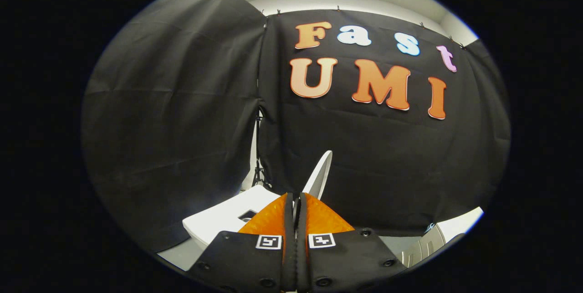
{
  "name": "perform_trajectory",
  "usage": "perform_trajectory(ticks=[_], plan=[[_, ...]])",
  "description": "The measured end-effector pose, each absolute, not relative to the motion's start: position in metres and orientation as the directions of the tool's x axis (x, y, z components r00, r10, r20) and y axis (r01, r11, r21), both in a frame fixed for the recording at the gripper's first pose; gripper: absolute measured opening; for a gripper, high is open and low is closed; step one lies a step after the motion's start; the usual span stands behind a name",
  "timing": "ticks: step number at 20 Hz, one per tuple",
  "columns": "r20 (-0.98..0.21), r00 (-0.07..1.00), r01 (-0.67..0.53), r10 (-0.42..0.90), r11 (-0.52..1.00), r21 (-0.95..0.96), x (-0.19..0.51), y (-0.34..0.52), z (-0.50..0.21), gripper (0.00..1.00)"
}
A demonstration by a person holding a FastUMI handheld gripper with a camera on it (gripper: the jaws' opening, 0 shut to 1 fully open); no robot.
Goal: Open the toilet lid.
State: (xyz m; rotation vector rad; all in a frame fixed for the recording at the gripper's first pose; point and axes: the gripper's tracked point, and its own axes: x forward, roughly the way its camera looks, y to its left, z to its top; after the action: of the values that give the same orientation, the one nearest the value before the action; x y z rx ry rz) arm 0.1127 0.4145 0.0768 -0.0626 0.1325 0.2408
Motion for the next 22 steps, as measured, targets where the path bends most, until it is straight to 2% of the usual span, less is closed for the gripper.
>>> perform_trajectory(ticks=[13, 18, 20, 22], plan=[[-0.120, 0.946, -0.312, 0.301, 0.946, -0.090, 0.117, 0.514, 0.066, 0.08], [-0.111, 0.953, -0.292, 0.282, 0.952, -0.093, 0.119, 0.524, 0.062, 0.08], [-0.113, 0.954, -0.286, 0.276, 0.954, -0.086, 0.116, 0.522, 0.061, 0.12], [-0.154, 0.943, -0.305, 0.296, 0.952, -0.033, 0.113, 0.523, 0.050, 0.28]])
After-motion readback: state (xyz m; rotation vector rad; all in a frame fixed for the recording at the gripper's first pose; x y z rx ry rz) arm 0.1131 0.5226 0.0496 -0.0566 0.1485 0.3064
